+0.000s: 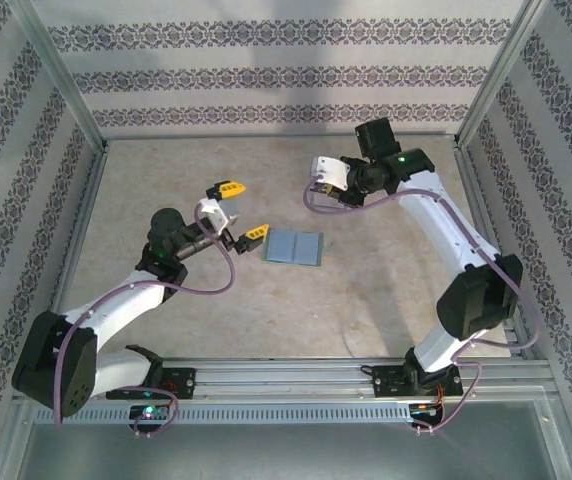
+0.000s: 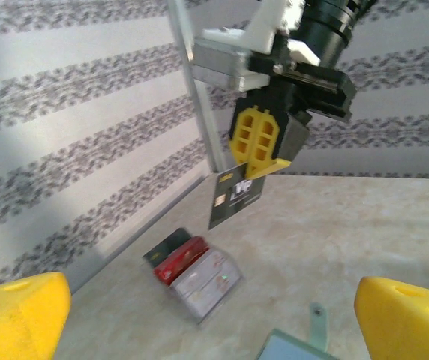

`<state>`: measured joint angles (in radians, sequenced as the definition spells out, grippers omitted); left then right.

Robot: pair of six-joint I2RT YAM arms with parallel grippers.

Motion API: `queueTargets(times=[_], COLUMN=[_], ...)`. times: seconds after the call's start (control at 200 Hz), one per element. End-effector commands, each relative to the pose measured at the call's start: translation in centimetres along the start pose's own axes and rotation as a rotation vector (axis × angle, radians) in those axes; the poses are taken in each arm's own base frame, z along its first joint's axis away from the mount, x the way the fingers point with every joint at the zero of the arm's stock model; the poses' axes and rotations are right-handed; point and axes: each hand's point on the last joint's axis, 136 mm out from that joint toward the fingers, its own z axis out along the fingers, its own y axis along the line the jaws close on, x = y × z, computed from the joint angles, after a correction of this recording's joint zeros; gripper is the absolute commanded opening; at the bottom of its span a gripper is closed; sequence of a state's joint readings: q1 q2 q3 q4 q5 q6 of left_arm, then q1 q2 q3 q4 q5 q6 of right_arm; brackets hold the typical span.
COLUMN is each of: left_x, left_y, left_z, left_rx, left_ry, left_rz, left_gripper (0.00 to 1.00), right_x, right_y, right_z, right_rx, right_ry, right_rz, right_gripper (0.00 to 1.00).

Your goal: Take the credit cards out of the card holder

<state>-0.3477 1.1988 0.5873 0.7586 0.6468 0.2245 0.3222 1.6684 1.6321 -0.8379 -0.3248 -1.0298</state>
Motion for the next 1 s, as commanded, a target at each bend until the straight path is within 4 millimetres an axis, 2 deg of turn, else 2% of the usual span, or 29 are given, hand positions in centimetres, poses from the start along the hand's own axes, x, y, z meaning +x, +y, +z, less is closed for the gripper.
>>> queueTargets(times=[0.0,0.2,0.45,0.769,0.994], left_x=[0.7,1.2,2.6,3.7,4.4], left_y=[1.4,2.3,3.2,4.1,4.3], left_z=[-1.4,-3.3,-4.8,-4.7,-4.2], left_rx=[-0.079,-0.149,-0.202,-0.225,-0.222], left_ry=[0.053,0.105,0.142,0.178,0.195], left_rz=[-0.062,-0.108,-0.167,-0.181,-0.192], left_gripper=[0.99,1.00,1.00,1.00,1.00], right_x=[0.8,3.4,5.2,6.9,7.5], right_y=[-2.0,-5.5,-10.0,-12.3,-12.1], right_z=[0.7,3.5,5.8,8.9,10.4], right_rx=[0.026,0.037,0.043,-0.001,-0.033], right_ry=[0.046,0.133,0.147,0.135,0.128], right_rz=[-0.020,-0.015,-0.013,0.028,0.044], right_gripper=[0.00,0.00,0.00,0.00,0.00])
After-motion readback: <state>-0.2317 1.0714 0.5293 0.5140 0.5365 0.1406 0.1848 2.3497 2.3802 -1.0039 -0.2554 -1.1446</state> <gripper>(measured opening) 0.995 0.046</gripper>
